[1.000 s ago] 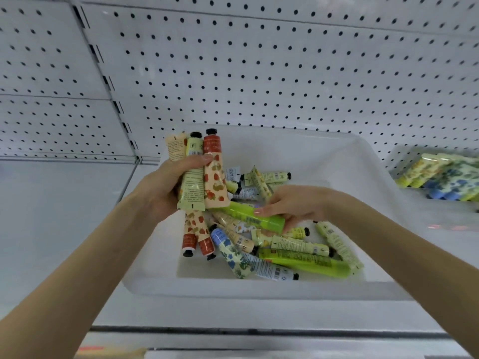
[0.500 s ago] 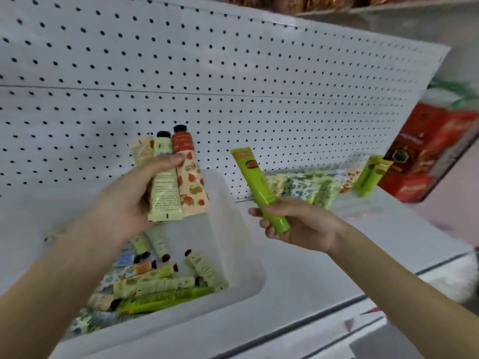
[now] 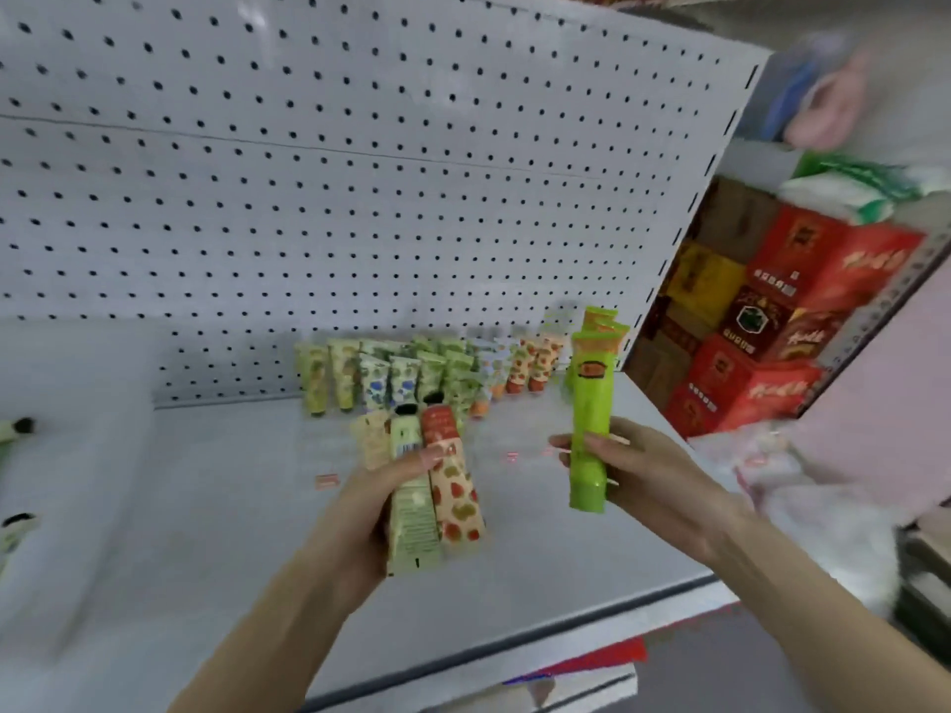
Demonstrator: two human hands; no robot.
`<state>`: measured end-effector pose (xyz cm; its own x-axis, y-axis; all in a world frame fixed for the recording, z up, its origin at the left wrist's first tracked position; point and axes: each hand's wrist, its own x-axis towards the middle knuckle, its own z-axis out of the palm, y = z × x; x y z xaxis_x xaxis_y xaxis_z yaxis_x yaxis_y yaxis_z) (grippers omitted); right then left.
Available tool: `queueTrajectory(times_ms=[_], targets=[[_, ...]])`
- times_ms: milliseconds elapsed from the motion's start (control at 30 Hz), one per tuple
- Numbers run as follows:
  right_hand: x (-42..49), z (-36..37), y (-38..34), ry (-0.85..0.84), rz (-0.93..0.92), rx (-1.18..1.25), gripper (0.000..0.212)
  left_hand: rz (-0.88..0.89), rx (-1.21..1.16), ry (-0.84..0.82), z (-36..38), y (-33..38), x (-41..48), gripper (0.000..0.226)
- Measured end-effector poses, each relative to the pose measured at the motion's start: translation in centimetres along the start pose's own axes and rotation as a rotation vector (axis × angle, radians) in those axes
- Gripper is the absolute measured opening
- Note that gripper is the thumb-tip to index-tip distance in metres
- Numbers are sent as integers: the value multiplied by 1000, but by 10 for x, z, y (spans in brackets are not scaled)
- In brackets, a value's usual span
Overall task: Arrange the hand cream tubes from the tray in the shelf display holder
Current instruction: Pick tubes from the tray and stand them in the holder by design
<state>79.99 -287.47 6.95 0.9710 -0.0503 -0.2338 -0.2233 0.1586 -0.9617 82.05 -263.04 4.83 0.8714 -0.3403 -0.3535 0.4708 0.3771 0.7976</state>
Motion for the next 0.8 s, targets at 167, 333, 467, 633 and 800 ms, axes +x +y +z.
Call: queueTrajectory(times_ms=[167,333,467,633,800], targets=[[35,-82,-8,184,-139,-110,18,-64,-130,65,28,-51,42,50],[66,-121,11,367,-295,-222,20,-106,-219,58,45,-82,70,39],[88,-133,17,346,-359,-207,20,-148,-221,54,59,-94,88,35],[117,-134,16,347,-485,-391,34,-130,-256,71,57,-106,99,58],[142,-132,23,385,-497,-552,33,-50,-395,-8,50,-112,102,86]])
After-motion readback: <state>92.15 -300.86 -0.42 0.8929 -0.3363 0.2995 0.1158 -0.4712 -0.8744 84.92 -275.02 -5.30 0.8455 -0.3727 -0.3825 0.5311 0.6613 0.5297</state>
